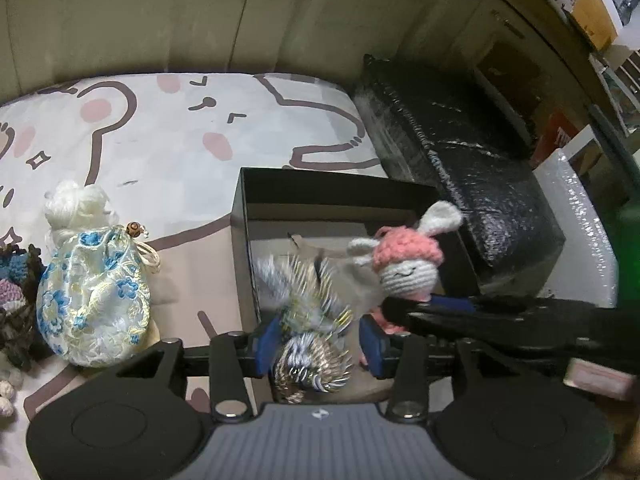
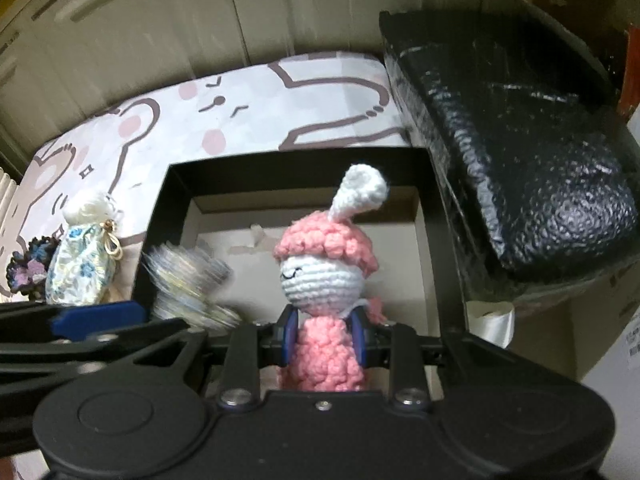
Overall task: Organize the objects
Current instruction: 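Lower the rope knot into the box with the left tool while the right tool places the bunny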
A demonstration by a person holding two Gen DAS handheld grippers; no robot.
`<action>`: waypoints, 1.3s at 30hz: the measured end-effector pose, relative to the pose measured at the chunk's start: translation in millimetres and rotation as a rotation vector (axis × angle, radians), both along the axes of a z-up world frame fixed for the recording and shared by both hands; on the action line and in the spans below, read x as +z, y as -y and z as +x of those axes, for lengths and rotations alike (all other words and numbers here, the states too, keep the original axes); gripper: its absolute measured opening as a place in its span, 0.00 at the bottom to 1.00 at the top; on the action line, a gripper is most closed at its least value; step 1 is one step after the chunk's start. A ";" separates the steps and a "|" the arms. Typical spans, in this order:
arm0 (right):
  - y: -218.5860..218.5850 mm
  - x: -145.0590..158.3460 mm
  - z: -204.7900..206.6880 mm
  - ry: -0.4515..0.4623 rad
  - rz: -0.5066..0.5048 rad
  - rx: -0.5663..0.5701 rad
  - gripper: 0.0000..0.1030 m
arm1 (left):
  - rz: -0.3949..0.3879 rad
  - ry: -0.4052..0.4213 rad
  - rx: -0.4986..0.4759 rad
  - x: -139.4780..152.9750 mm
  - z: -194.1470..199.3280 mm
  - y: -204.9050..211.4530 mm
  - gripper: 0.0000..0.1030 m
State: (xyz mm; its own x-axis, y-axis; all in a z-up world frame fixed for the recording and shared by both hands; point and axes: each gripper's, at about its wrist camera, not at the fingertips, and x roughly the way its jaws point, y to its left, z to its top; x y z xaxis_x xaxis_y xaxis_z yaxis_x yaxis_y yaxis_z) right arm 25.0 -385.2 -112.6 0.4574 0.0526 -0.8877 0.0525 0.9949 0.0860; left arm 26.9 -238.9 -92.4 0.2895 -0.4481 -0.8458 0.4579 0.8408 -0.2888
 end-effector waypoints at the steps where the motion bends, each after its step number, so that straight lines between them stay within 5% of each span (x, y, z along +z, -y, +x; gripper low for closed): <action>1: 0.9 -1.7 0.4 -0.006 0.000 -0.004 0.28 | 0.003 0.002 -0.006 4.4 -2.3 -1.7 0.50; 3: 0.8 -4.2 1.3 -0.017 -0.014 -0.009 0.28 | 0.038 0.047 -0.013 12.4 -8.5 -3.2 0.77; 6: -2.8 -6.3 3.6 -0.019 -0.020 -0.007 0.28 | 0.095 0.129 -0.016 21.1 -11.7 -6.9 0.78; 19: -44.6 -13.9 12.8 -0.069 -0.005 0.052 0.29 | 0.179 0.072 0.022 15.7 3.2 -40.9 0.78; 27: -43.0 -2.8 7.2 -0.082 0.015 0.020 0.55 | 0.181 0.062 0.051 20.7 8.5 -60.2 0.78; 30: -42.2 6.7 3.0 -0.069 0.006 0.013 0.54 | 0.179 0.066 0.044 24.0 6.6 -61.9 0.78; 35: -40.9 15.1 0.2 -0.058 -0.023 -0.026 0.33 | 0.164 0.069 0.042 31.1 1.4 -65.5 0.78; 39: -42.3 8.3 -2.3 -0.068 -0.011 -0.046 0.28 | 0.163 0.078 0.035 35.1 -3.3 -68.1 0.78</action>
